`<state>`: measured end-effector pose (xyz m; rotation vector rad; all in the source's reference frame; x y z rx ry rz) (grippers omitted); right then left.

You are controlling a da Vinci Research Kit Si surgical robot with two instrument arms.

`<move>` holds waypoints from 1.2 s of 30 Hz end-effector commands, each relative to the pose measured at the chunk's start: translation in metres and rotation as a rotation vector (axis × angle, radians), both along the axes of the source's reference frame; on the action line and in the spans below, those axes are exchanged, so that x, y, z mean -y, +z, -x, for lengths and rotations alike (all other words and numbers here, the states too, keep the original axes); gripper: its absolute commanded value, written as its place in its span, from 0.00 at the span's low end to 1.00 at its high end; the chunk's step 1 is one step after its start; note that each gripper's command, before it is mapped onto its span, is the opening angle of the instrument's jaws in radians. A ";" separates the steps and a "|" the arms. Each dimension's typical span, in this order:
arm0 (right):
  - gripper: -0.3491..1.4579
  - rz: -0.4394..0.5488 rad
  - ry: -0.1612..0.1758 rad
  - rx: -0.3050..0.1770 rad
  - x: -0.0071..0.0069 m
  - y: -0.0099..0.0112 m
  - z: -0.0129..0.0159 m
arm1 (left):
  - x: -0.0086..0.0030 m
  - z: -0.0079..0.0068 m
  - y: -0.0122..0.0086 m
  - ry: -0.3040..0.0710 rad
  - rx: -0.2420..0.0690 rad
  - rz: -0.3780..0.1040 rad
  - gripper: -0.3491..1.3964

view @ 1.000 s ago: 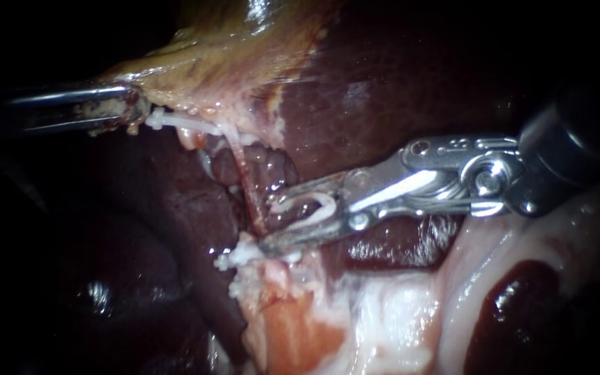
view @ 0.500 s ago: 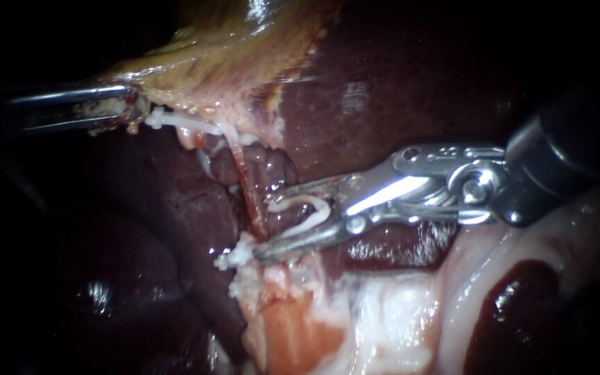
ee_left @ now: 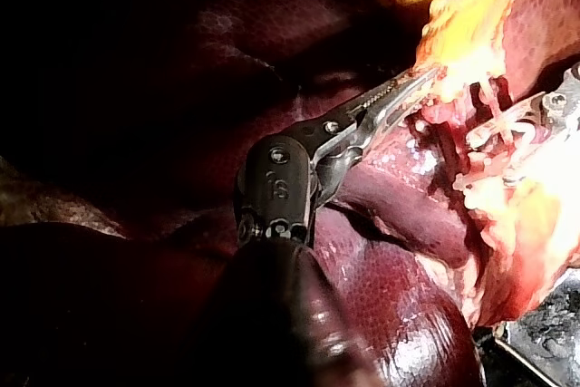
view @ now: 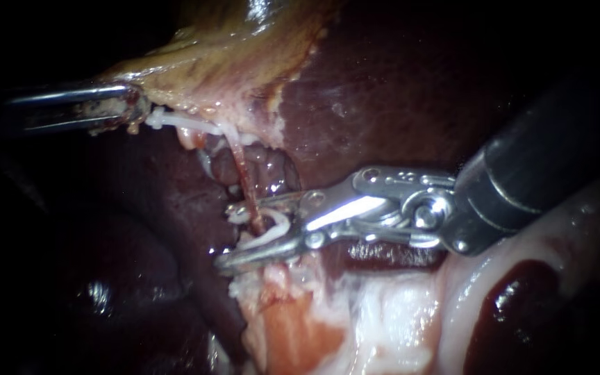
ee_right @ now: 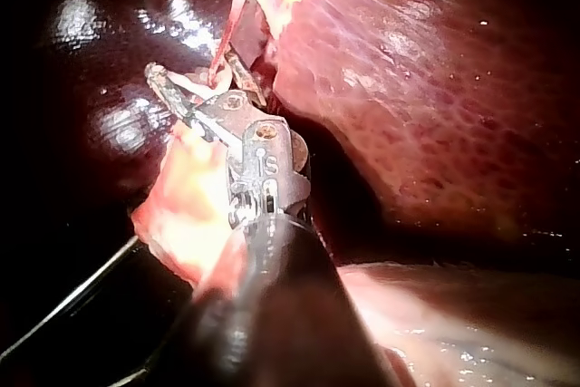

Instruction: Clipping second clip right tube

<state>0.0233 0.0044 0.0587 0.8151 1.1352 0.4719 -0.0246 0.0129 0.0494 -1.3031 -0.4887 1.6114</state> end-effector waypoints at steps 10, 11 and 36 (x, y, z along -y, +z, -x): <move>0.47 -0.083 -0.010 -0.044 0.0007 -0.0021 0.0002 | 0.0000 -0.0001 0.0000 0.000 0.000 0.000 0.00; 0.46 -0.091 -0.016 -0.052 0.0008 -0.0025 0.0002 | 0.0000 -0.0001 0.0000 0.000 0.000 0.000 0.00; 0.36 -0.196 -0.049 -0.055 0.0020 -0.0046 -0.0002 | 0.0001 -0.0001 -0.0001 -0.002 0.001 -0.005 0.00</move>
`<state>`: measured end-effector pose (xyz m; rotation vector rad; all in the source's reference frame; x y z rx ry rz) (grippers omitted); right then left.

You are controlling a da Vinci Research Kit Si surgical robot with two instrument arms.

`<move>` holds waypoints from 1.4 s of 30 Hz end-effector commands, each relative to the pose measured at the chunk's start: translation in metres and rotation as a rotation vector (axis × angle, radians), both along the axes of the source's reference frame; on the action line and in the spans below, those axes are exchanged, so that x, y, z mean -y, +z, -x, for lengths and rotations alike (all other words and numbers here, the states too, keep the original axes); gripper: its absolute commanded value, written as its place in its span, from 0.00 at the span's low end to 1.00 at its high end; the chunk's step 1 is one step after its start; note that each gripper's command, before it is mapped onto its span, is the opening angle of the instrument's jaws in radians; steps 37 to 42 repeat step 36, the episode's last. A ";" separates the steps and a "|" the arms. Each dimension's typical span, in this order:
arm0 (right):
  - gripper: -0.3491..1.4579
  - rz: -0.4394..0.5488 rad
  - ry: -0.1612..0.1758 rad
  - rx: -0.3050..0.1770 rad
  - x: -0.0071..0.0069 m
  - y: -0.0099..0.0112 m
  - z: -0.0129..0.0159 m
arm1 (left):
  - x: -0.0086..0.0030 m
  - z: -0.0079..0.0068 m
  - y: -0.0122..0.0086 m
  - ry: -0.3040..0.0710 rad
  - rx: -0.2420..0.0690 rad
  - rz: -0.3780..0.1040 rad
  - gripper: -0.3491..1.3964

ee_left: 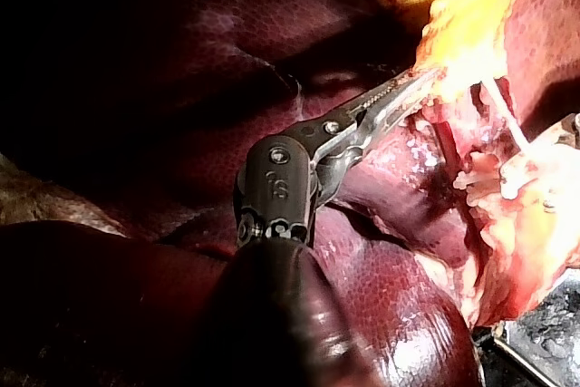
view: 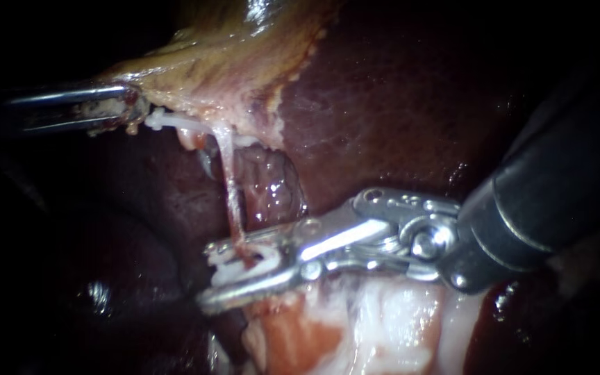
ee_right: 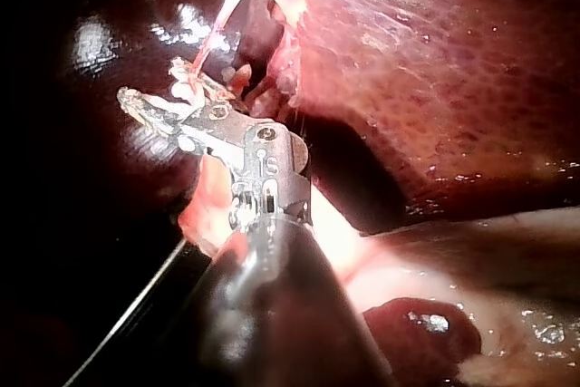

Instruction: Clipping second clip right tube

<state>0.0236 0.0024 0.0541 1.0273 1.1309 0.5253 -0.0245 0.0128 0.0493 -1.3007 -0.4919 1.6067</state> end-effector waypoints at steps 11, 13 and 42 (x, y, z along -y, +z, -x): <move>0.14 -0.035 -0.011 0.008 -0.0002 -0.0002 0.0005 | 0.0000 0.0000 0.0000 0.000 -0.001 0.000 0.00; 0.07 -0.040 -0.013 0.009 -0.0002 -0.0003 0.0006 | 0.0000 0.0000 0.0000 0.000 -0.001 0.000 0.00; 0.00 -0.045 -0.039 0.028 -0.0004 -0.0007 0.0008 | 0.0000 0.0000 0.0000 0.000 -0.001 0.000 0.00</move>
